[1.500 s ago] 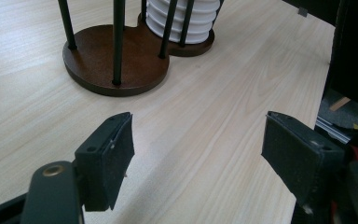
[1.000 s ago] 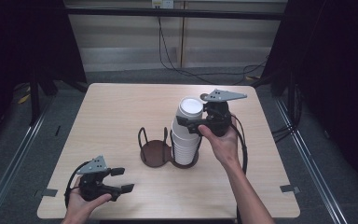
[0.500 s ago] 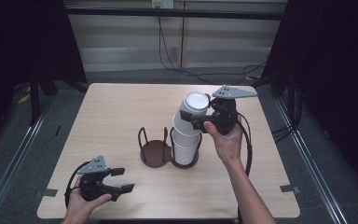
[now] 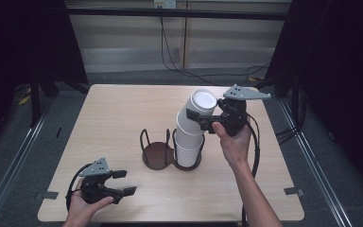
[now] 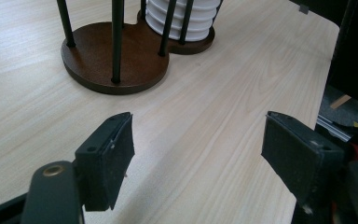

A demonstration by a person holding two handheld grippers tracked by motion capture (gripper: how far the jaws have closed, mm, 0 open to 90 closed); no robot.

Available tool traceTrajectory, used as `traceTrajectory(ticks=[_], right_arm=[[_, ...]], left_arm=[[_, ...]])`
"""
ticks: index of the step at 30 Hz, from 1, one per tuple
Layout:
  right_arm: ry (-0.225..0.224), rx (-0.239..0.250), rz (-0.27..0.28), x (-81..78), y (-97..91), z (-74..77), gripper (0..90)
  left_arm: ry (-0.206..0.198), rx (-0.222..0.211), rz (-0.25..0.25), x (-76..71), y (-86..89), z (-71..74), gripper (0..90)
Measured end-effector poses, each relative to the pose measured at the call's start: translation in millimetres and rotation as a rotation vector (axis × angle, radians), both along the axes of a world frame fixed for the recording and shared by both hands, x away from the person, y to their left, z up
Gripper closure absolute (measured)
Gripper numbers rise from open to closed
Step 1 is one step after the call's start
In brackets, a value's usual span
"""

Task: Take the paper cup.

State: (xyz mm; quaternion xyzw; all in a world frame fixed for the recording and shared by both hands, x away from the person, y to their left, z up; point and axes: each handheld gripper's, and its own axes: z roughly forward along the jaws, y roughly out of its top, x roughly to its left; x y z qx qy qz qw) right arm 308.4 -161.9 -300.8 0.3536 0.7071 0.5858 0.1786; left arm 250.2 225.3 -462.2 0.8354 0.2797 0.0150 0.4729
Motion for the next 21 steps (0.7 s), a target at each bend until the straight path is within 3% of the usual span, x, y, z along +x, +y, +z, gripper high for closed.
traceTrajectory(ticks=[21], right_arm=[[-0.046,0.057,0.014,-8.2,-5.3,14.9,20.6]], left_arm=[[0.005,-0.007,0.001,0.0,-0.2,0.1,24.8]])
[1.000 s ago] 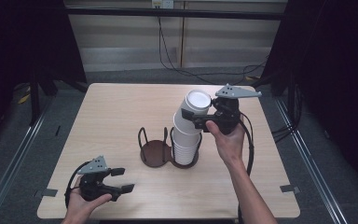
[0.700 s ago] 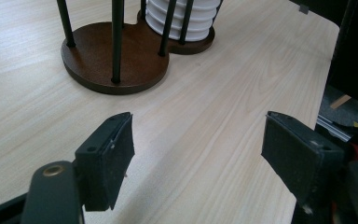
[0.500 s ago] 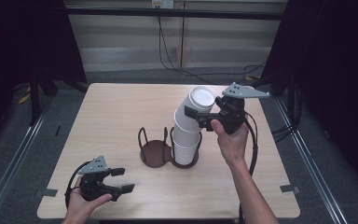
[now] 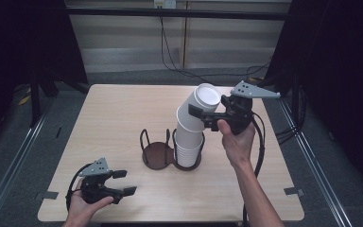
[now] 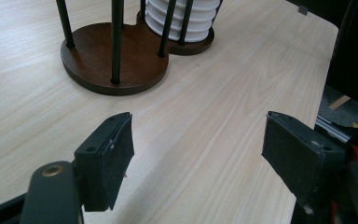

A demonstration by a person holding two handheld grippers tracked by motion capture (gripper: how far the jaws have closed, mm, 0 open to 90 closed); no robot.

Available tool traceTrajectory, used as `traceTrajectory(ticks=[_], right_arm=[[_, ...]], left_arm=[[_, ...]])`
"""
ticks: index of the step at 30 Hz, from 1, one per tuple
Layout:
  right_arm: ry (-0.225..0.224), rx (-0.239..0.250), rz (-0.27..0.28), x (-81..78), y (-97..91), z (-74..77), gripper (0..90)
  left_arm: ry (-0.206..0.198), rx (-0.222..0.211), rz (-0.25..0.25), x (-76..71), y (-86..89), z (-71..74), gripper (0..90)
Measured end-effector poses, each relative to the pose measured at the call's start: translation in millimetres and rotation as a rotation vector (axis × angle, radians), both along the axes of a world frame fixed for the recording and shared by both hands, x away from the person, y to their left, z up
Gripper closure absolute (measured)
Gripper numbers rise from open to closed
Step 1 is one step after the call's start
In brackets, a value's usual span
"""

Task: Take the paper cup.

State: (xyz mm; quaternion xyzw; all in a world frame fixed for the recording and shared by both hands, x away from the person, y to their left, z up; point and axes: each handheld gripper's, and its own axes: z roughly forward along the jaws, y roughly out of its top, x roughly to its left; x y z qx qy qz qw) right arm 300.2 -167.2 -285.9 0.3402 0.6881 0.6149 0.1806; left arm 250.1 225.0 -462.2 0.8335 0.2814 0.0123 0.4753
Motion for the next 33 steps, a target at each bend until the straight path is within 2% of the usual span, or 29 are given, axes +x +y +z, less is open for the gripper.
traceTrajectory(ticks=[14,20,27,30,31,33], right_arm=[[-0.011,0.024,0.004,-16.0,-11.0,6.5,20.7],[-0.010,0.020,0.017,-25.2,-14.9,7.2,20.7],[-0.011,0.017,0.015,-36.1,-22.2,9.8,20.8],[-0.006,0.019,0.022,-40.0,-25.8,10.2,20.8],[0.009,0.020,0.034,-41.2,-26.6,9.7,20.8],[0.025,0.012,0.045,-46.5,-25.5,7.5,20.9]], left_arm=[[-0.006,0.004,-0.004,0.2,-0.2,-0.3,24.8],[0.000,-0.016,0.002,0.2,-1.0,-0.2,24.4],[-0.026,-0.034,-0.011,2.3,-2.2,1.4,23.9],[-0.040,-0.041,-0.013,3.4,-4.3,2.7,23.5],[-0.043,-0.038,-0.009,3.6,-5.5,2.9,23.3],[-0.034,-0.039,-0.032,2.9,-7.1,3.2,21.8]])
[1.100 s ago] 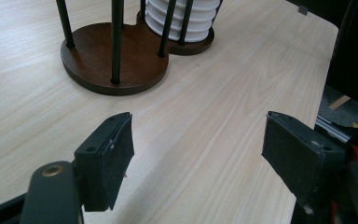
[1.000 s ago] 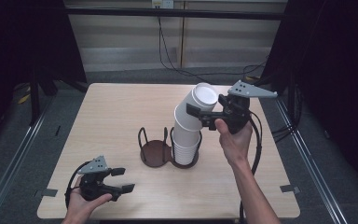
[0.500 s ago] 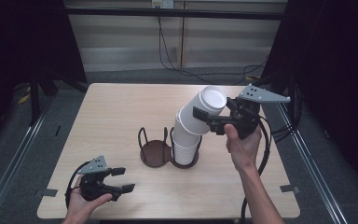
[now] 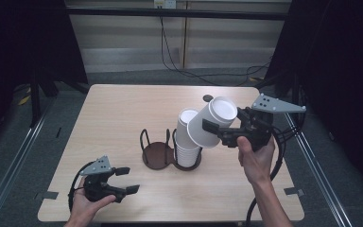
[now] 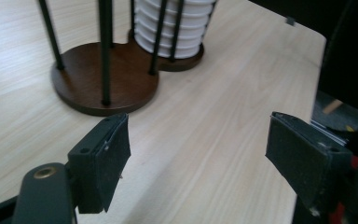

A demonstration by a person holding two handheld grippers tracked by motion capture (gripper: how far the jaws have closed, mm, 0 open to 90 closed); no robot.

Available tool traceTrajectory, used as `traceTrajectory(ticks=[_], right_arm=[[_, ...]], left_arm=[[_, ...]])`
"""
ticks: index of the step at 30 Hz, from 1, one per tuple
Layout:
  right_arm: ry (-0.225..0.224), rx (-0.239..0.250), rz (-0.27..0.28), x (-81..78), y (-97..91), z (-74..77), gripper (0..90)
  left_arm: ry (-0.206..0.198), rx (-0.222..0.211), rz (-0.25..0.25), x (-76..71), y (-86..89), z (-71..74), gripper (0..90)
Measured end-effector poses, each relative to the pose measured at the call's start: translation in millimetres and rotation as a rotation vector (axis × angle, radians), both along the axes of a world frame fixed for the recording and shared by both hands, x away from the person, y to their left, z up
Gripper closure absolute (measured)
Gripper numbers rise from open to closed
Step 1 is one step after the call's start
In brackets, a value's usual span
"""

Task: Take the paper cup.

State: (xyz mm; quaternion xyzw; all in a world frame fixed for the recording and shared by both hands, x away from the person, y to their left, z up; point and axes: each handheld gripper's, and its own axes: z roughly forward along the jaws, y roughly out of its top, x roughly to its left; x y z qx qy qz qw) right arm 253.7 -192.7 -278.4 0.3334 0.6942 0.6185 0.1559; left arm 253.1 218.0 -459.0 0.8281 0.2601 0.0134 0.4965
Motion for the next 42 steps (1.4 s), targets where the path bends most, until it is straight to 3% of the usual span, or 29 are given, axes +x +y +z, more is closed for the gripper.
traceTrajectory(ticks=[2,6,9,11,18,27,42], right_arm=[[0.005,-0.006,0.008,-1.7,0.5,-0.7,20.9],[0.010,-0.004,0.030,-7.6,4.1,-4.1,20.9],[0.007,-0.010,0.035,-11.3,4.5,-6.2,20.9],[0.013,-0.013,0.043,-13.4,3.9,-7.7,20.9],[0.032,-0.010,0.076,-18.3,3.7,-18.4,21.0],[0.068,-0.025,0.123,-20.0,14.9,-34.5,21.0],[0.128,-0.040,0.206,-9.5,35.9,-59.7,21.3]], left_arm=[[-0.008,0.000,-0.034,-1.9,-0.2,1.2,21.6],[-0.036,-0.070,-0.076,-7.3,-1.0,12.6,20.1],[-0.049,-0.095,-0.090,-10.3,-7.0,21.5,19.4],[-0.070,-0.086,-0.085,-13.7,-13.9,25.4,19.6],[-0.065,-0.090,-0.157,-14.7,-40.3,32.7,18.6],[-0.122,-0.139,-0.171,-4.6,-45.5,65.8,18.1],[-0.154,-0.199,-0.180,3.4,-64.3,74.3,16.1]])
